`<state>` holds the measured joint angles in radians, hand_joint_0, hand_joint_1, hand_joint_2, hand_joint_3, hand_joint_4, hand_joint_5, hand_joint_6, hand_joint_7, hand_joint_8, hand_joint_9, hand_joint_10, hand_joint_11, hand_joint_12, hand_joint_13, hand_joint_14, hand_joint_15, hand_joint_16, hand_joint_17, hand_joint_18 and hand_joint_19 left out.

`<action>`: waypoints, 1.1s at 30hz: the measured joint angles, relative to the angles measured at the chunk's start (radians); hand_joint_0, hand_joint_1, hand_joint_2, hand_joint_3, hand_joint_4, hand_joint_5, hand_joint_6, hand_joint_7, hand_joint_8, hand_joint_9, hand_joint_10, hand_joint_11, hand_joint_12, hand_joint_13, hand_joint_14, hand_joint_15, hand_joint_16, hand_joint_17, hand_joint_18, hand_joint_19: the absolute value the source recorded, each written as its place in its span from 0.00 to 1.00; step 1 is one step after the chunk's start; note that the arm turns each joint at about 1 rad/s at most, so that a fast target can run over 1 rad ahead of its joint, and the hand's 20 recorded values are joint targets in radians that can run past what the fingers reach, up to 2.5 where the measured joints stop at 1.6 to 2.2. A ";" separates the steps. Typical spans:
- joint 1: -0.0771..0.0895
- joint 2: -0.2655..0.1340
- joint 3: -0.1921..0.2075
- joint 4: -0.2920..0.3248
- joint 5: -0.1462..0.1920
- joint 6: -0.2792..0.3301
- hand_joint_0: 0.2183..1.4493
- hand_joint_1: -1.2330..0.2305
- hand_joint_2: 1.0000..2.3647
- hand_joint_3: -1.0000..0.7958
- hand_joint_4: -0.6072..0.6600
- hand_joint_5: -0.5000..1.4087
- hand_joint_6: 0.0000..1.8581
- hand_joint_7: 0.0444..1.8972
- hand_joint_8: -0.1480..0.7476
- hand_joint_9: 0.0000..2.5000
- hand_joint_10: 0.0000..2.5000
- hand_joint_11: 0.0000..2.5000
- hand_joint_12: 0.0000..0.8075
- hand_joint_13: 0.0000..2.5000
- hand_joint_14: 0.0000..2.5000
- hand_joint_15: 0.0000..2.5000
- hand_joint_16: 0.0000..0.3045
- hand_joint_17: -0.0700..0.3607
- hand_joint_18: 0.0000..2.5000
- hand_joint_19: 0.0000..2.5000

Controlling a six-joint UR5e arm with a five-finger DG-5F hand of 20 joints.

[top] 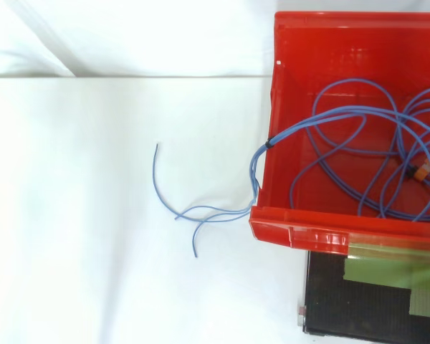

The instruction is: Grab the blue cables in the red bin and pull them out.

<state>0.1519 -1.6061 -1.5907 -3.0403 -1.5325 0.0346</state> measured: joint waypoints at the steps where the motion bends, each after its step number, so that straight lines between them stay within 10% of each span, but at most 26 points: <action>1: 0.000 0.000 0.000 0.000 0.000 0.000 0.38 0.34 0.00 0.00 0.61 0.31 0.00 0.05 0.43 0.06 0.00 0.00 0.43 0.00 0.00 0.07 0.19 0.46 0.00 0.10; 33: 0.000 0.000 0.000 0.000 0.000 0.000 0.40 0.33 0.00 0.00 0.60 0.31 0.00 0.05 0.43 0.07 0.00 0.01 0.42 0.00 0.00 0.07 0.18 0.45 0.00 0.10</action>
<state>0.1519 -1.6061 -1.5908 -3.0403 -1.5325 0.0346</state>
